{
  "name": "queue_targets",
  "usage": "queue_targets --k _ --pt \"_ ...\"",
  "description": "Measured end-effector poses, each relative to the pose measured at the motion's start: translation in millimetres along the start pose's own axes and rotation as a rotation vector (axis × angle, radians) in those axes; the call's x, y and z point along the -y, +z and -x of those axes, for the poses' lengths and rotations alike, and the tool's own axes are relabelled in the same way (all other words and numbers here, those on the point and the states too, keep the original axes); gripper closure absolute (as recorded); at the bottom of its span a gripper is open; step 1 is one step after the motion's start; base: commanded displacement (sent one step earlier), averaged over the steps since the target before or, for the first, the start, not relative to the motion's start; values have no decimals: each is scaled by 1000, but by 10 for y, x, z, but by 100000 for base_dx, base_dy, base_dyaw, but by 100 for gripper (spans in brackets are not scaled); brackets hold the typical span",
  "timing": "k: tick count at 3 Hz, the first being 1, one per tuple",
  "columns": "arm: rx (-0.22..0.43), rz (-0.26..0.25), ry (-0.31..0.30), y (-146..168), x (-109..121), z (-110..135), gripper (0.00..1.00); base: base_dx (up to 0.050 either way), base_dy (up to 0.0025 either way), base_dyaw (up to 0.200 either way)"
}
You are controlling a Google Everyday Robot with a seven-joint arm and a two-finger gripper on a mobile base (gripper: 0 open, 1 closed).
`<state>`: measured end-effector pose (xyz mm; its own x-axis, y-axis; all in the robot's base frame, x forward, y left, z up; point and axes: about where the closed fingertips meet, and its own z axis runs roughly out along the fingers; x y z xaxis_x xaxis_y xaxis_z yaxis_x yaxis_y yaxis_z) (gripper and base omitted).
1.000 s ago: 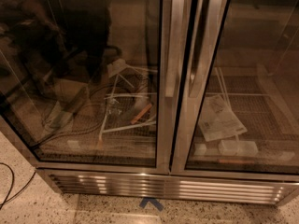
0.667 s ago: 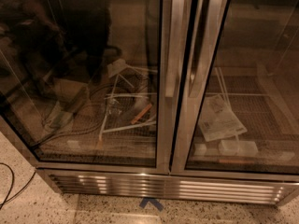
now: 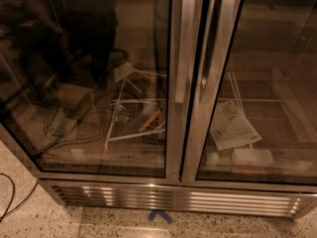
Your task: Open top drawer
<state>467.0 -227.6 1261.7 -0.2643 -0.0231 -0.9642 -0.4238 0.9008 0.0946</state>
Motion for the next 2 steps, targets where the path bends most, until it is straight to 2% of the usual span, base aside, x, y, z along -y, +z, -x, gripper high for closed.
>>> queue_targets --k 1,2 --pt "-36 -50 86 -429 9 142 100 0 0 0" --pt "45 -88 92 -824 -117 216 100 0 0 0"
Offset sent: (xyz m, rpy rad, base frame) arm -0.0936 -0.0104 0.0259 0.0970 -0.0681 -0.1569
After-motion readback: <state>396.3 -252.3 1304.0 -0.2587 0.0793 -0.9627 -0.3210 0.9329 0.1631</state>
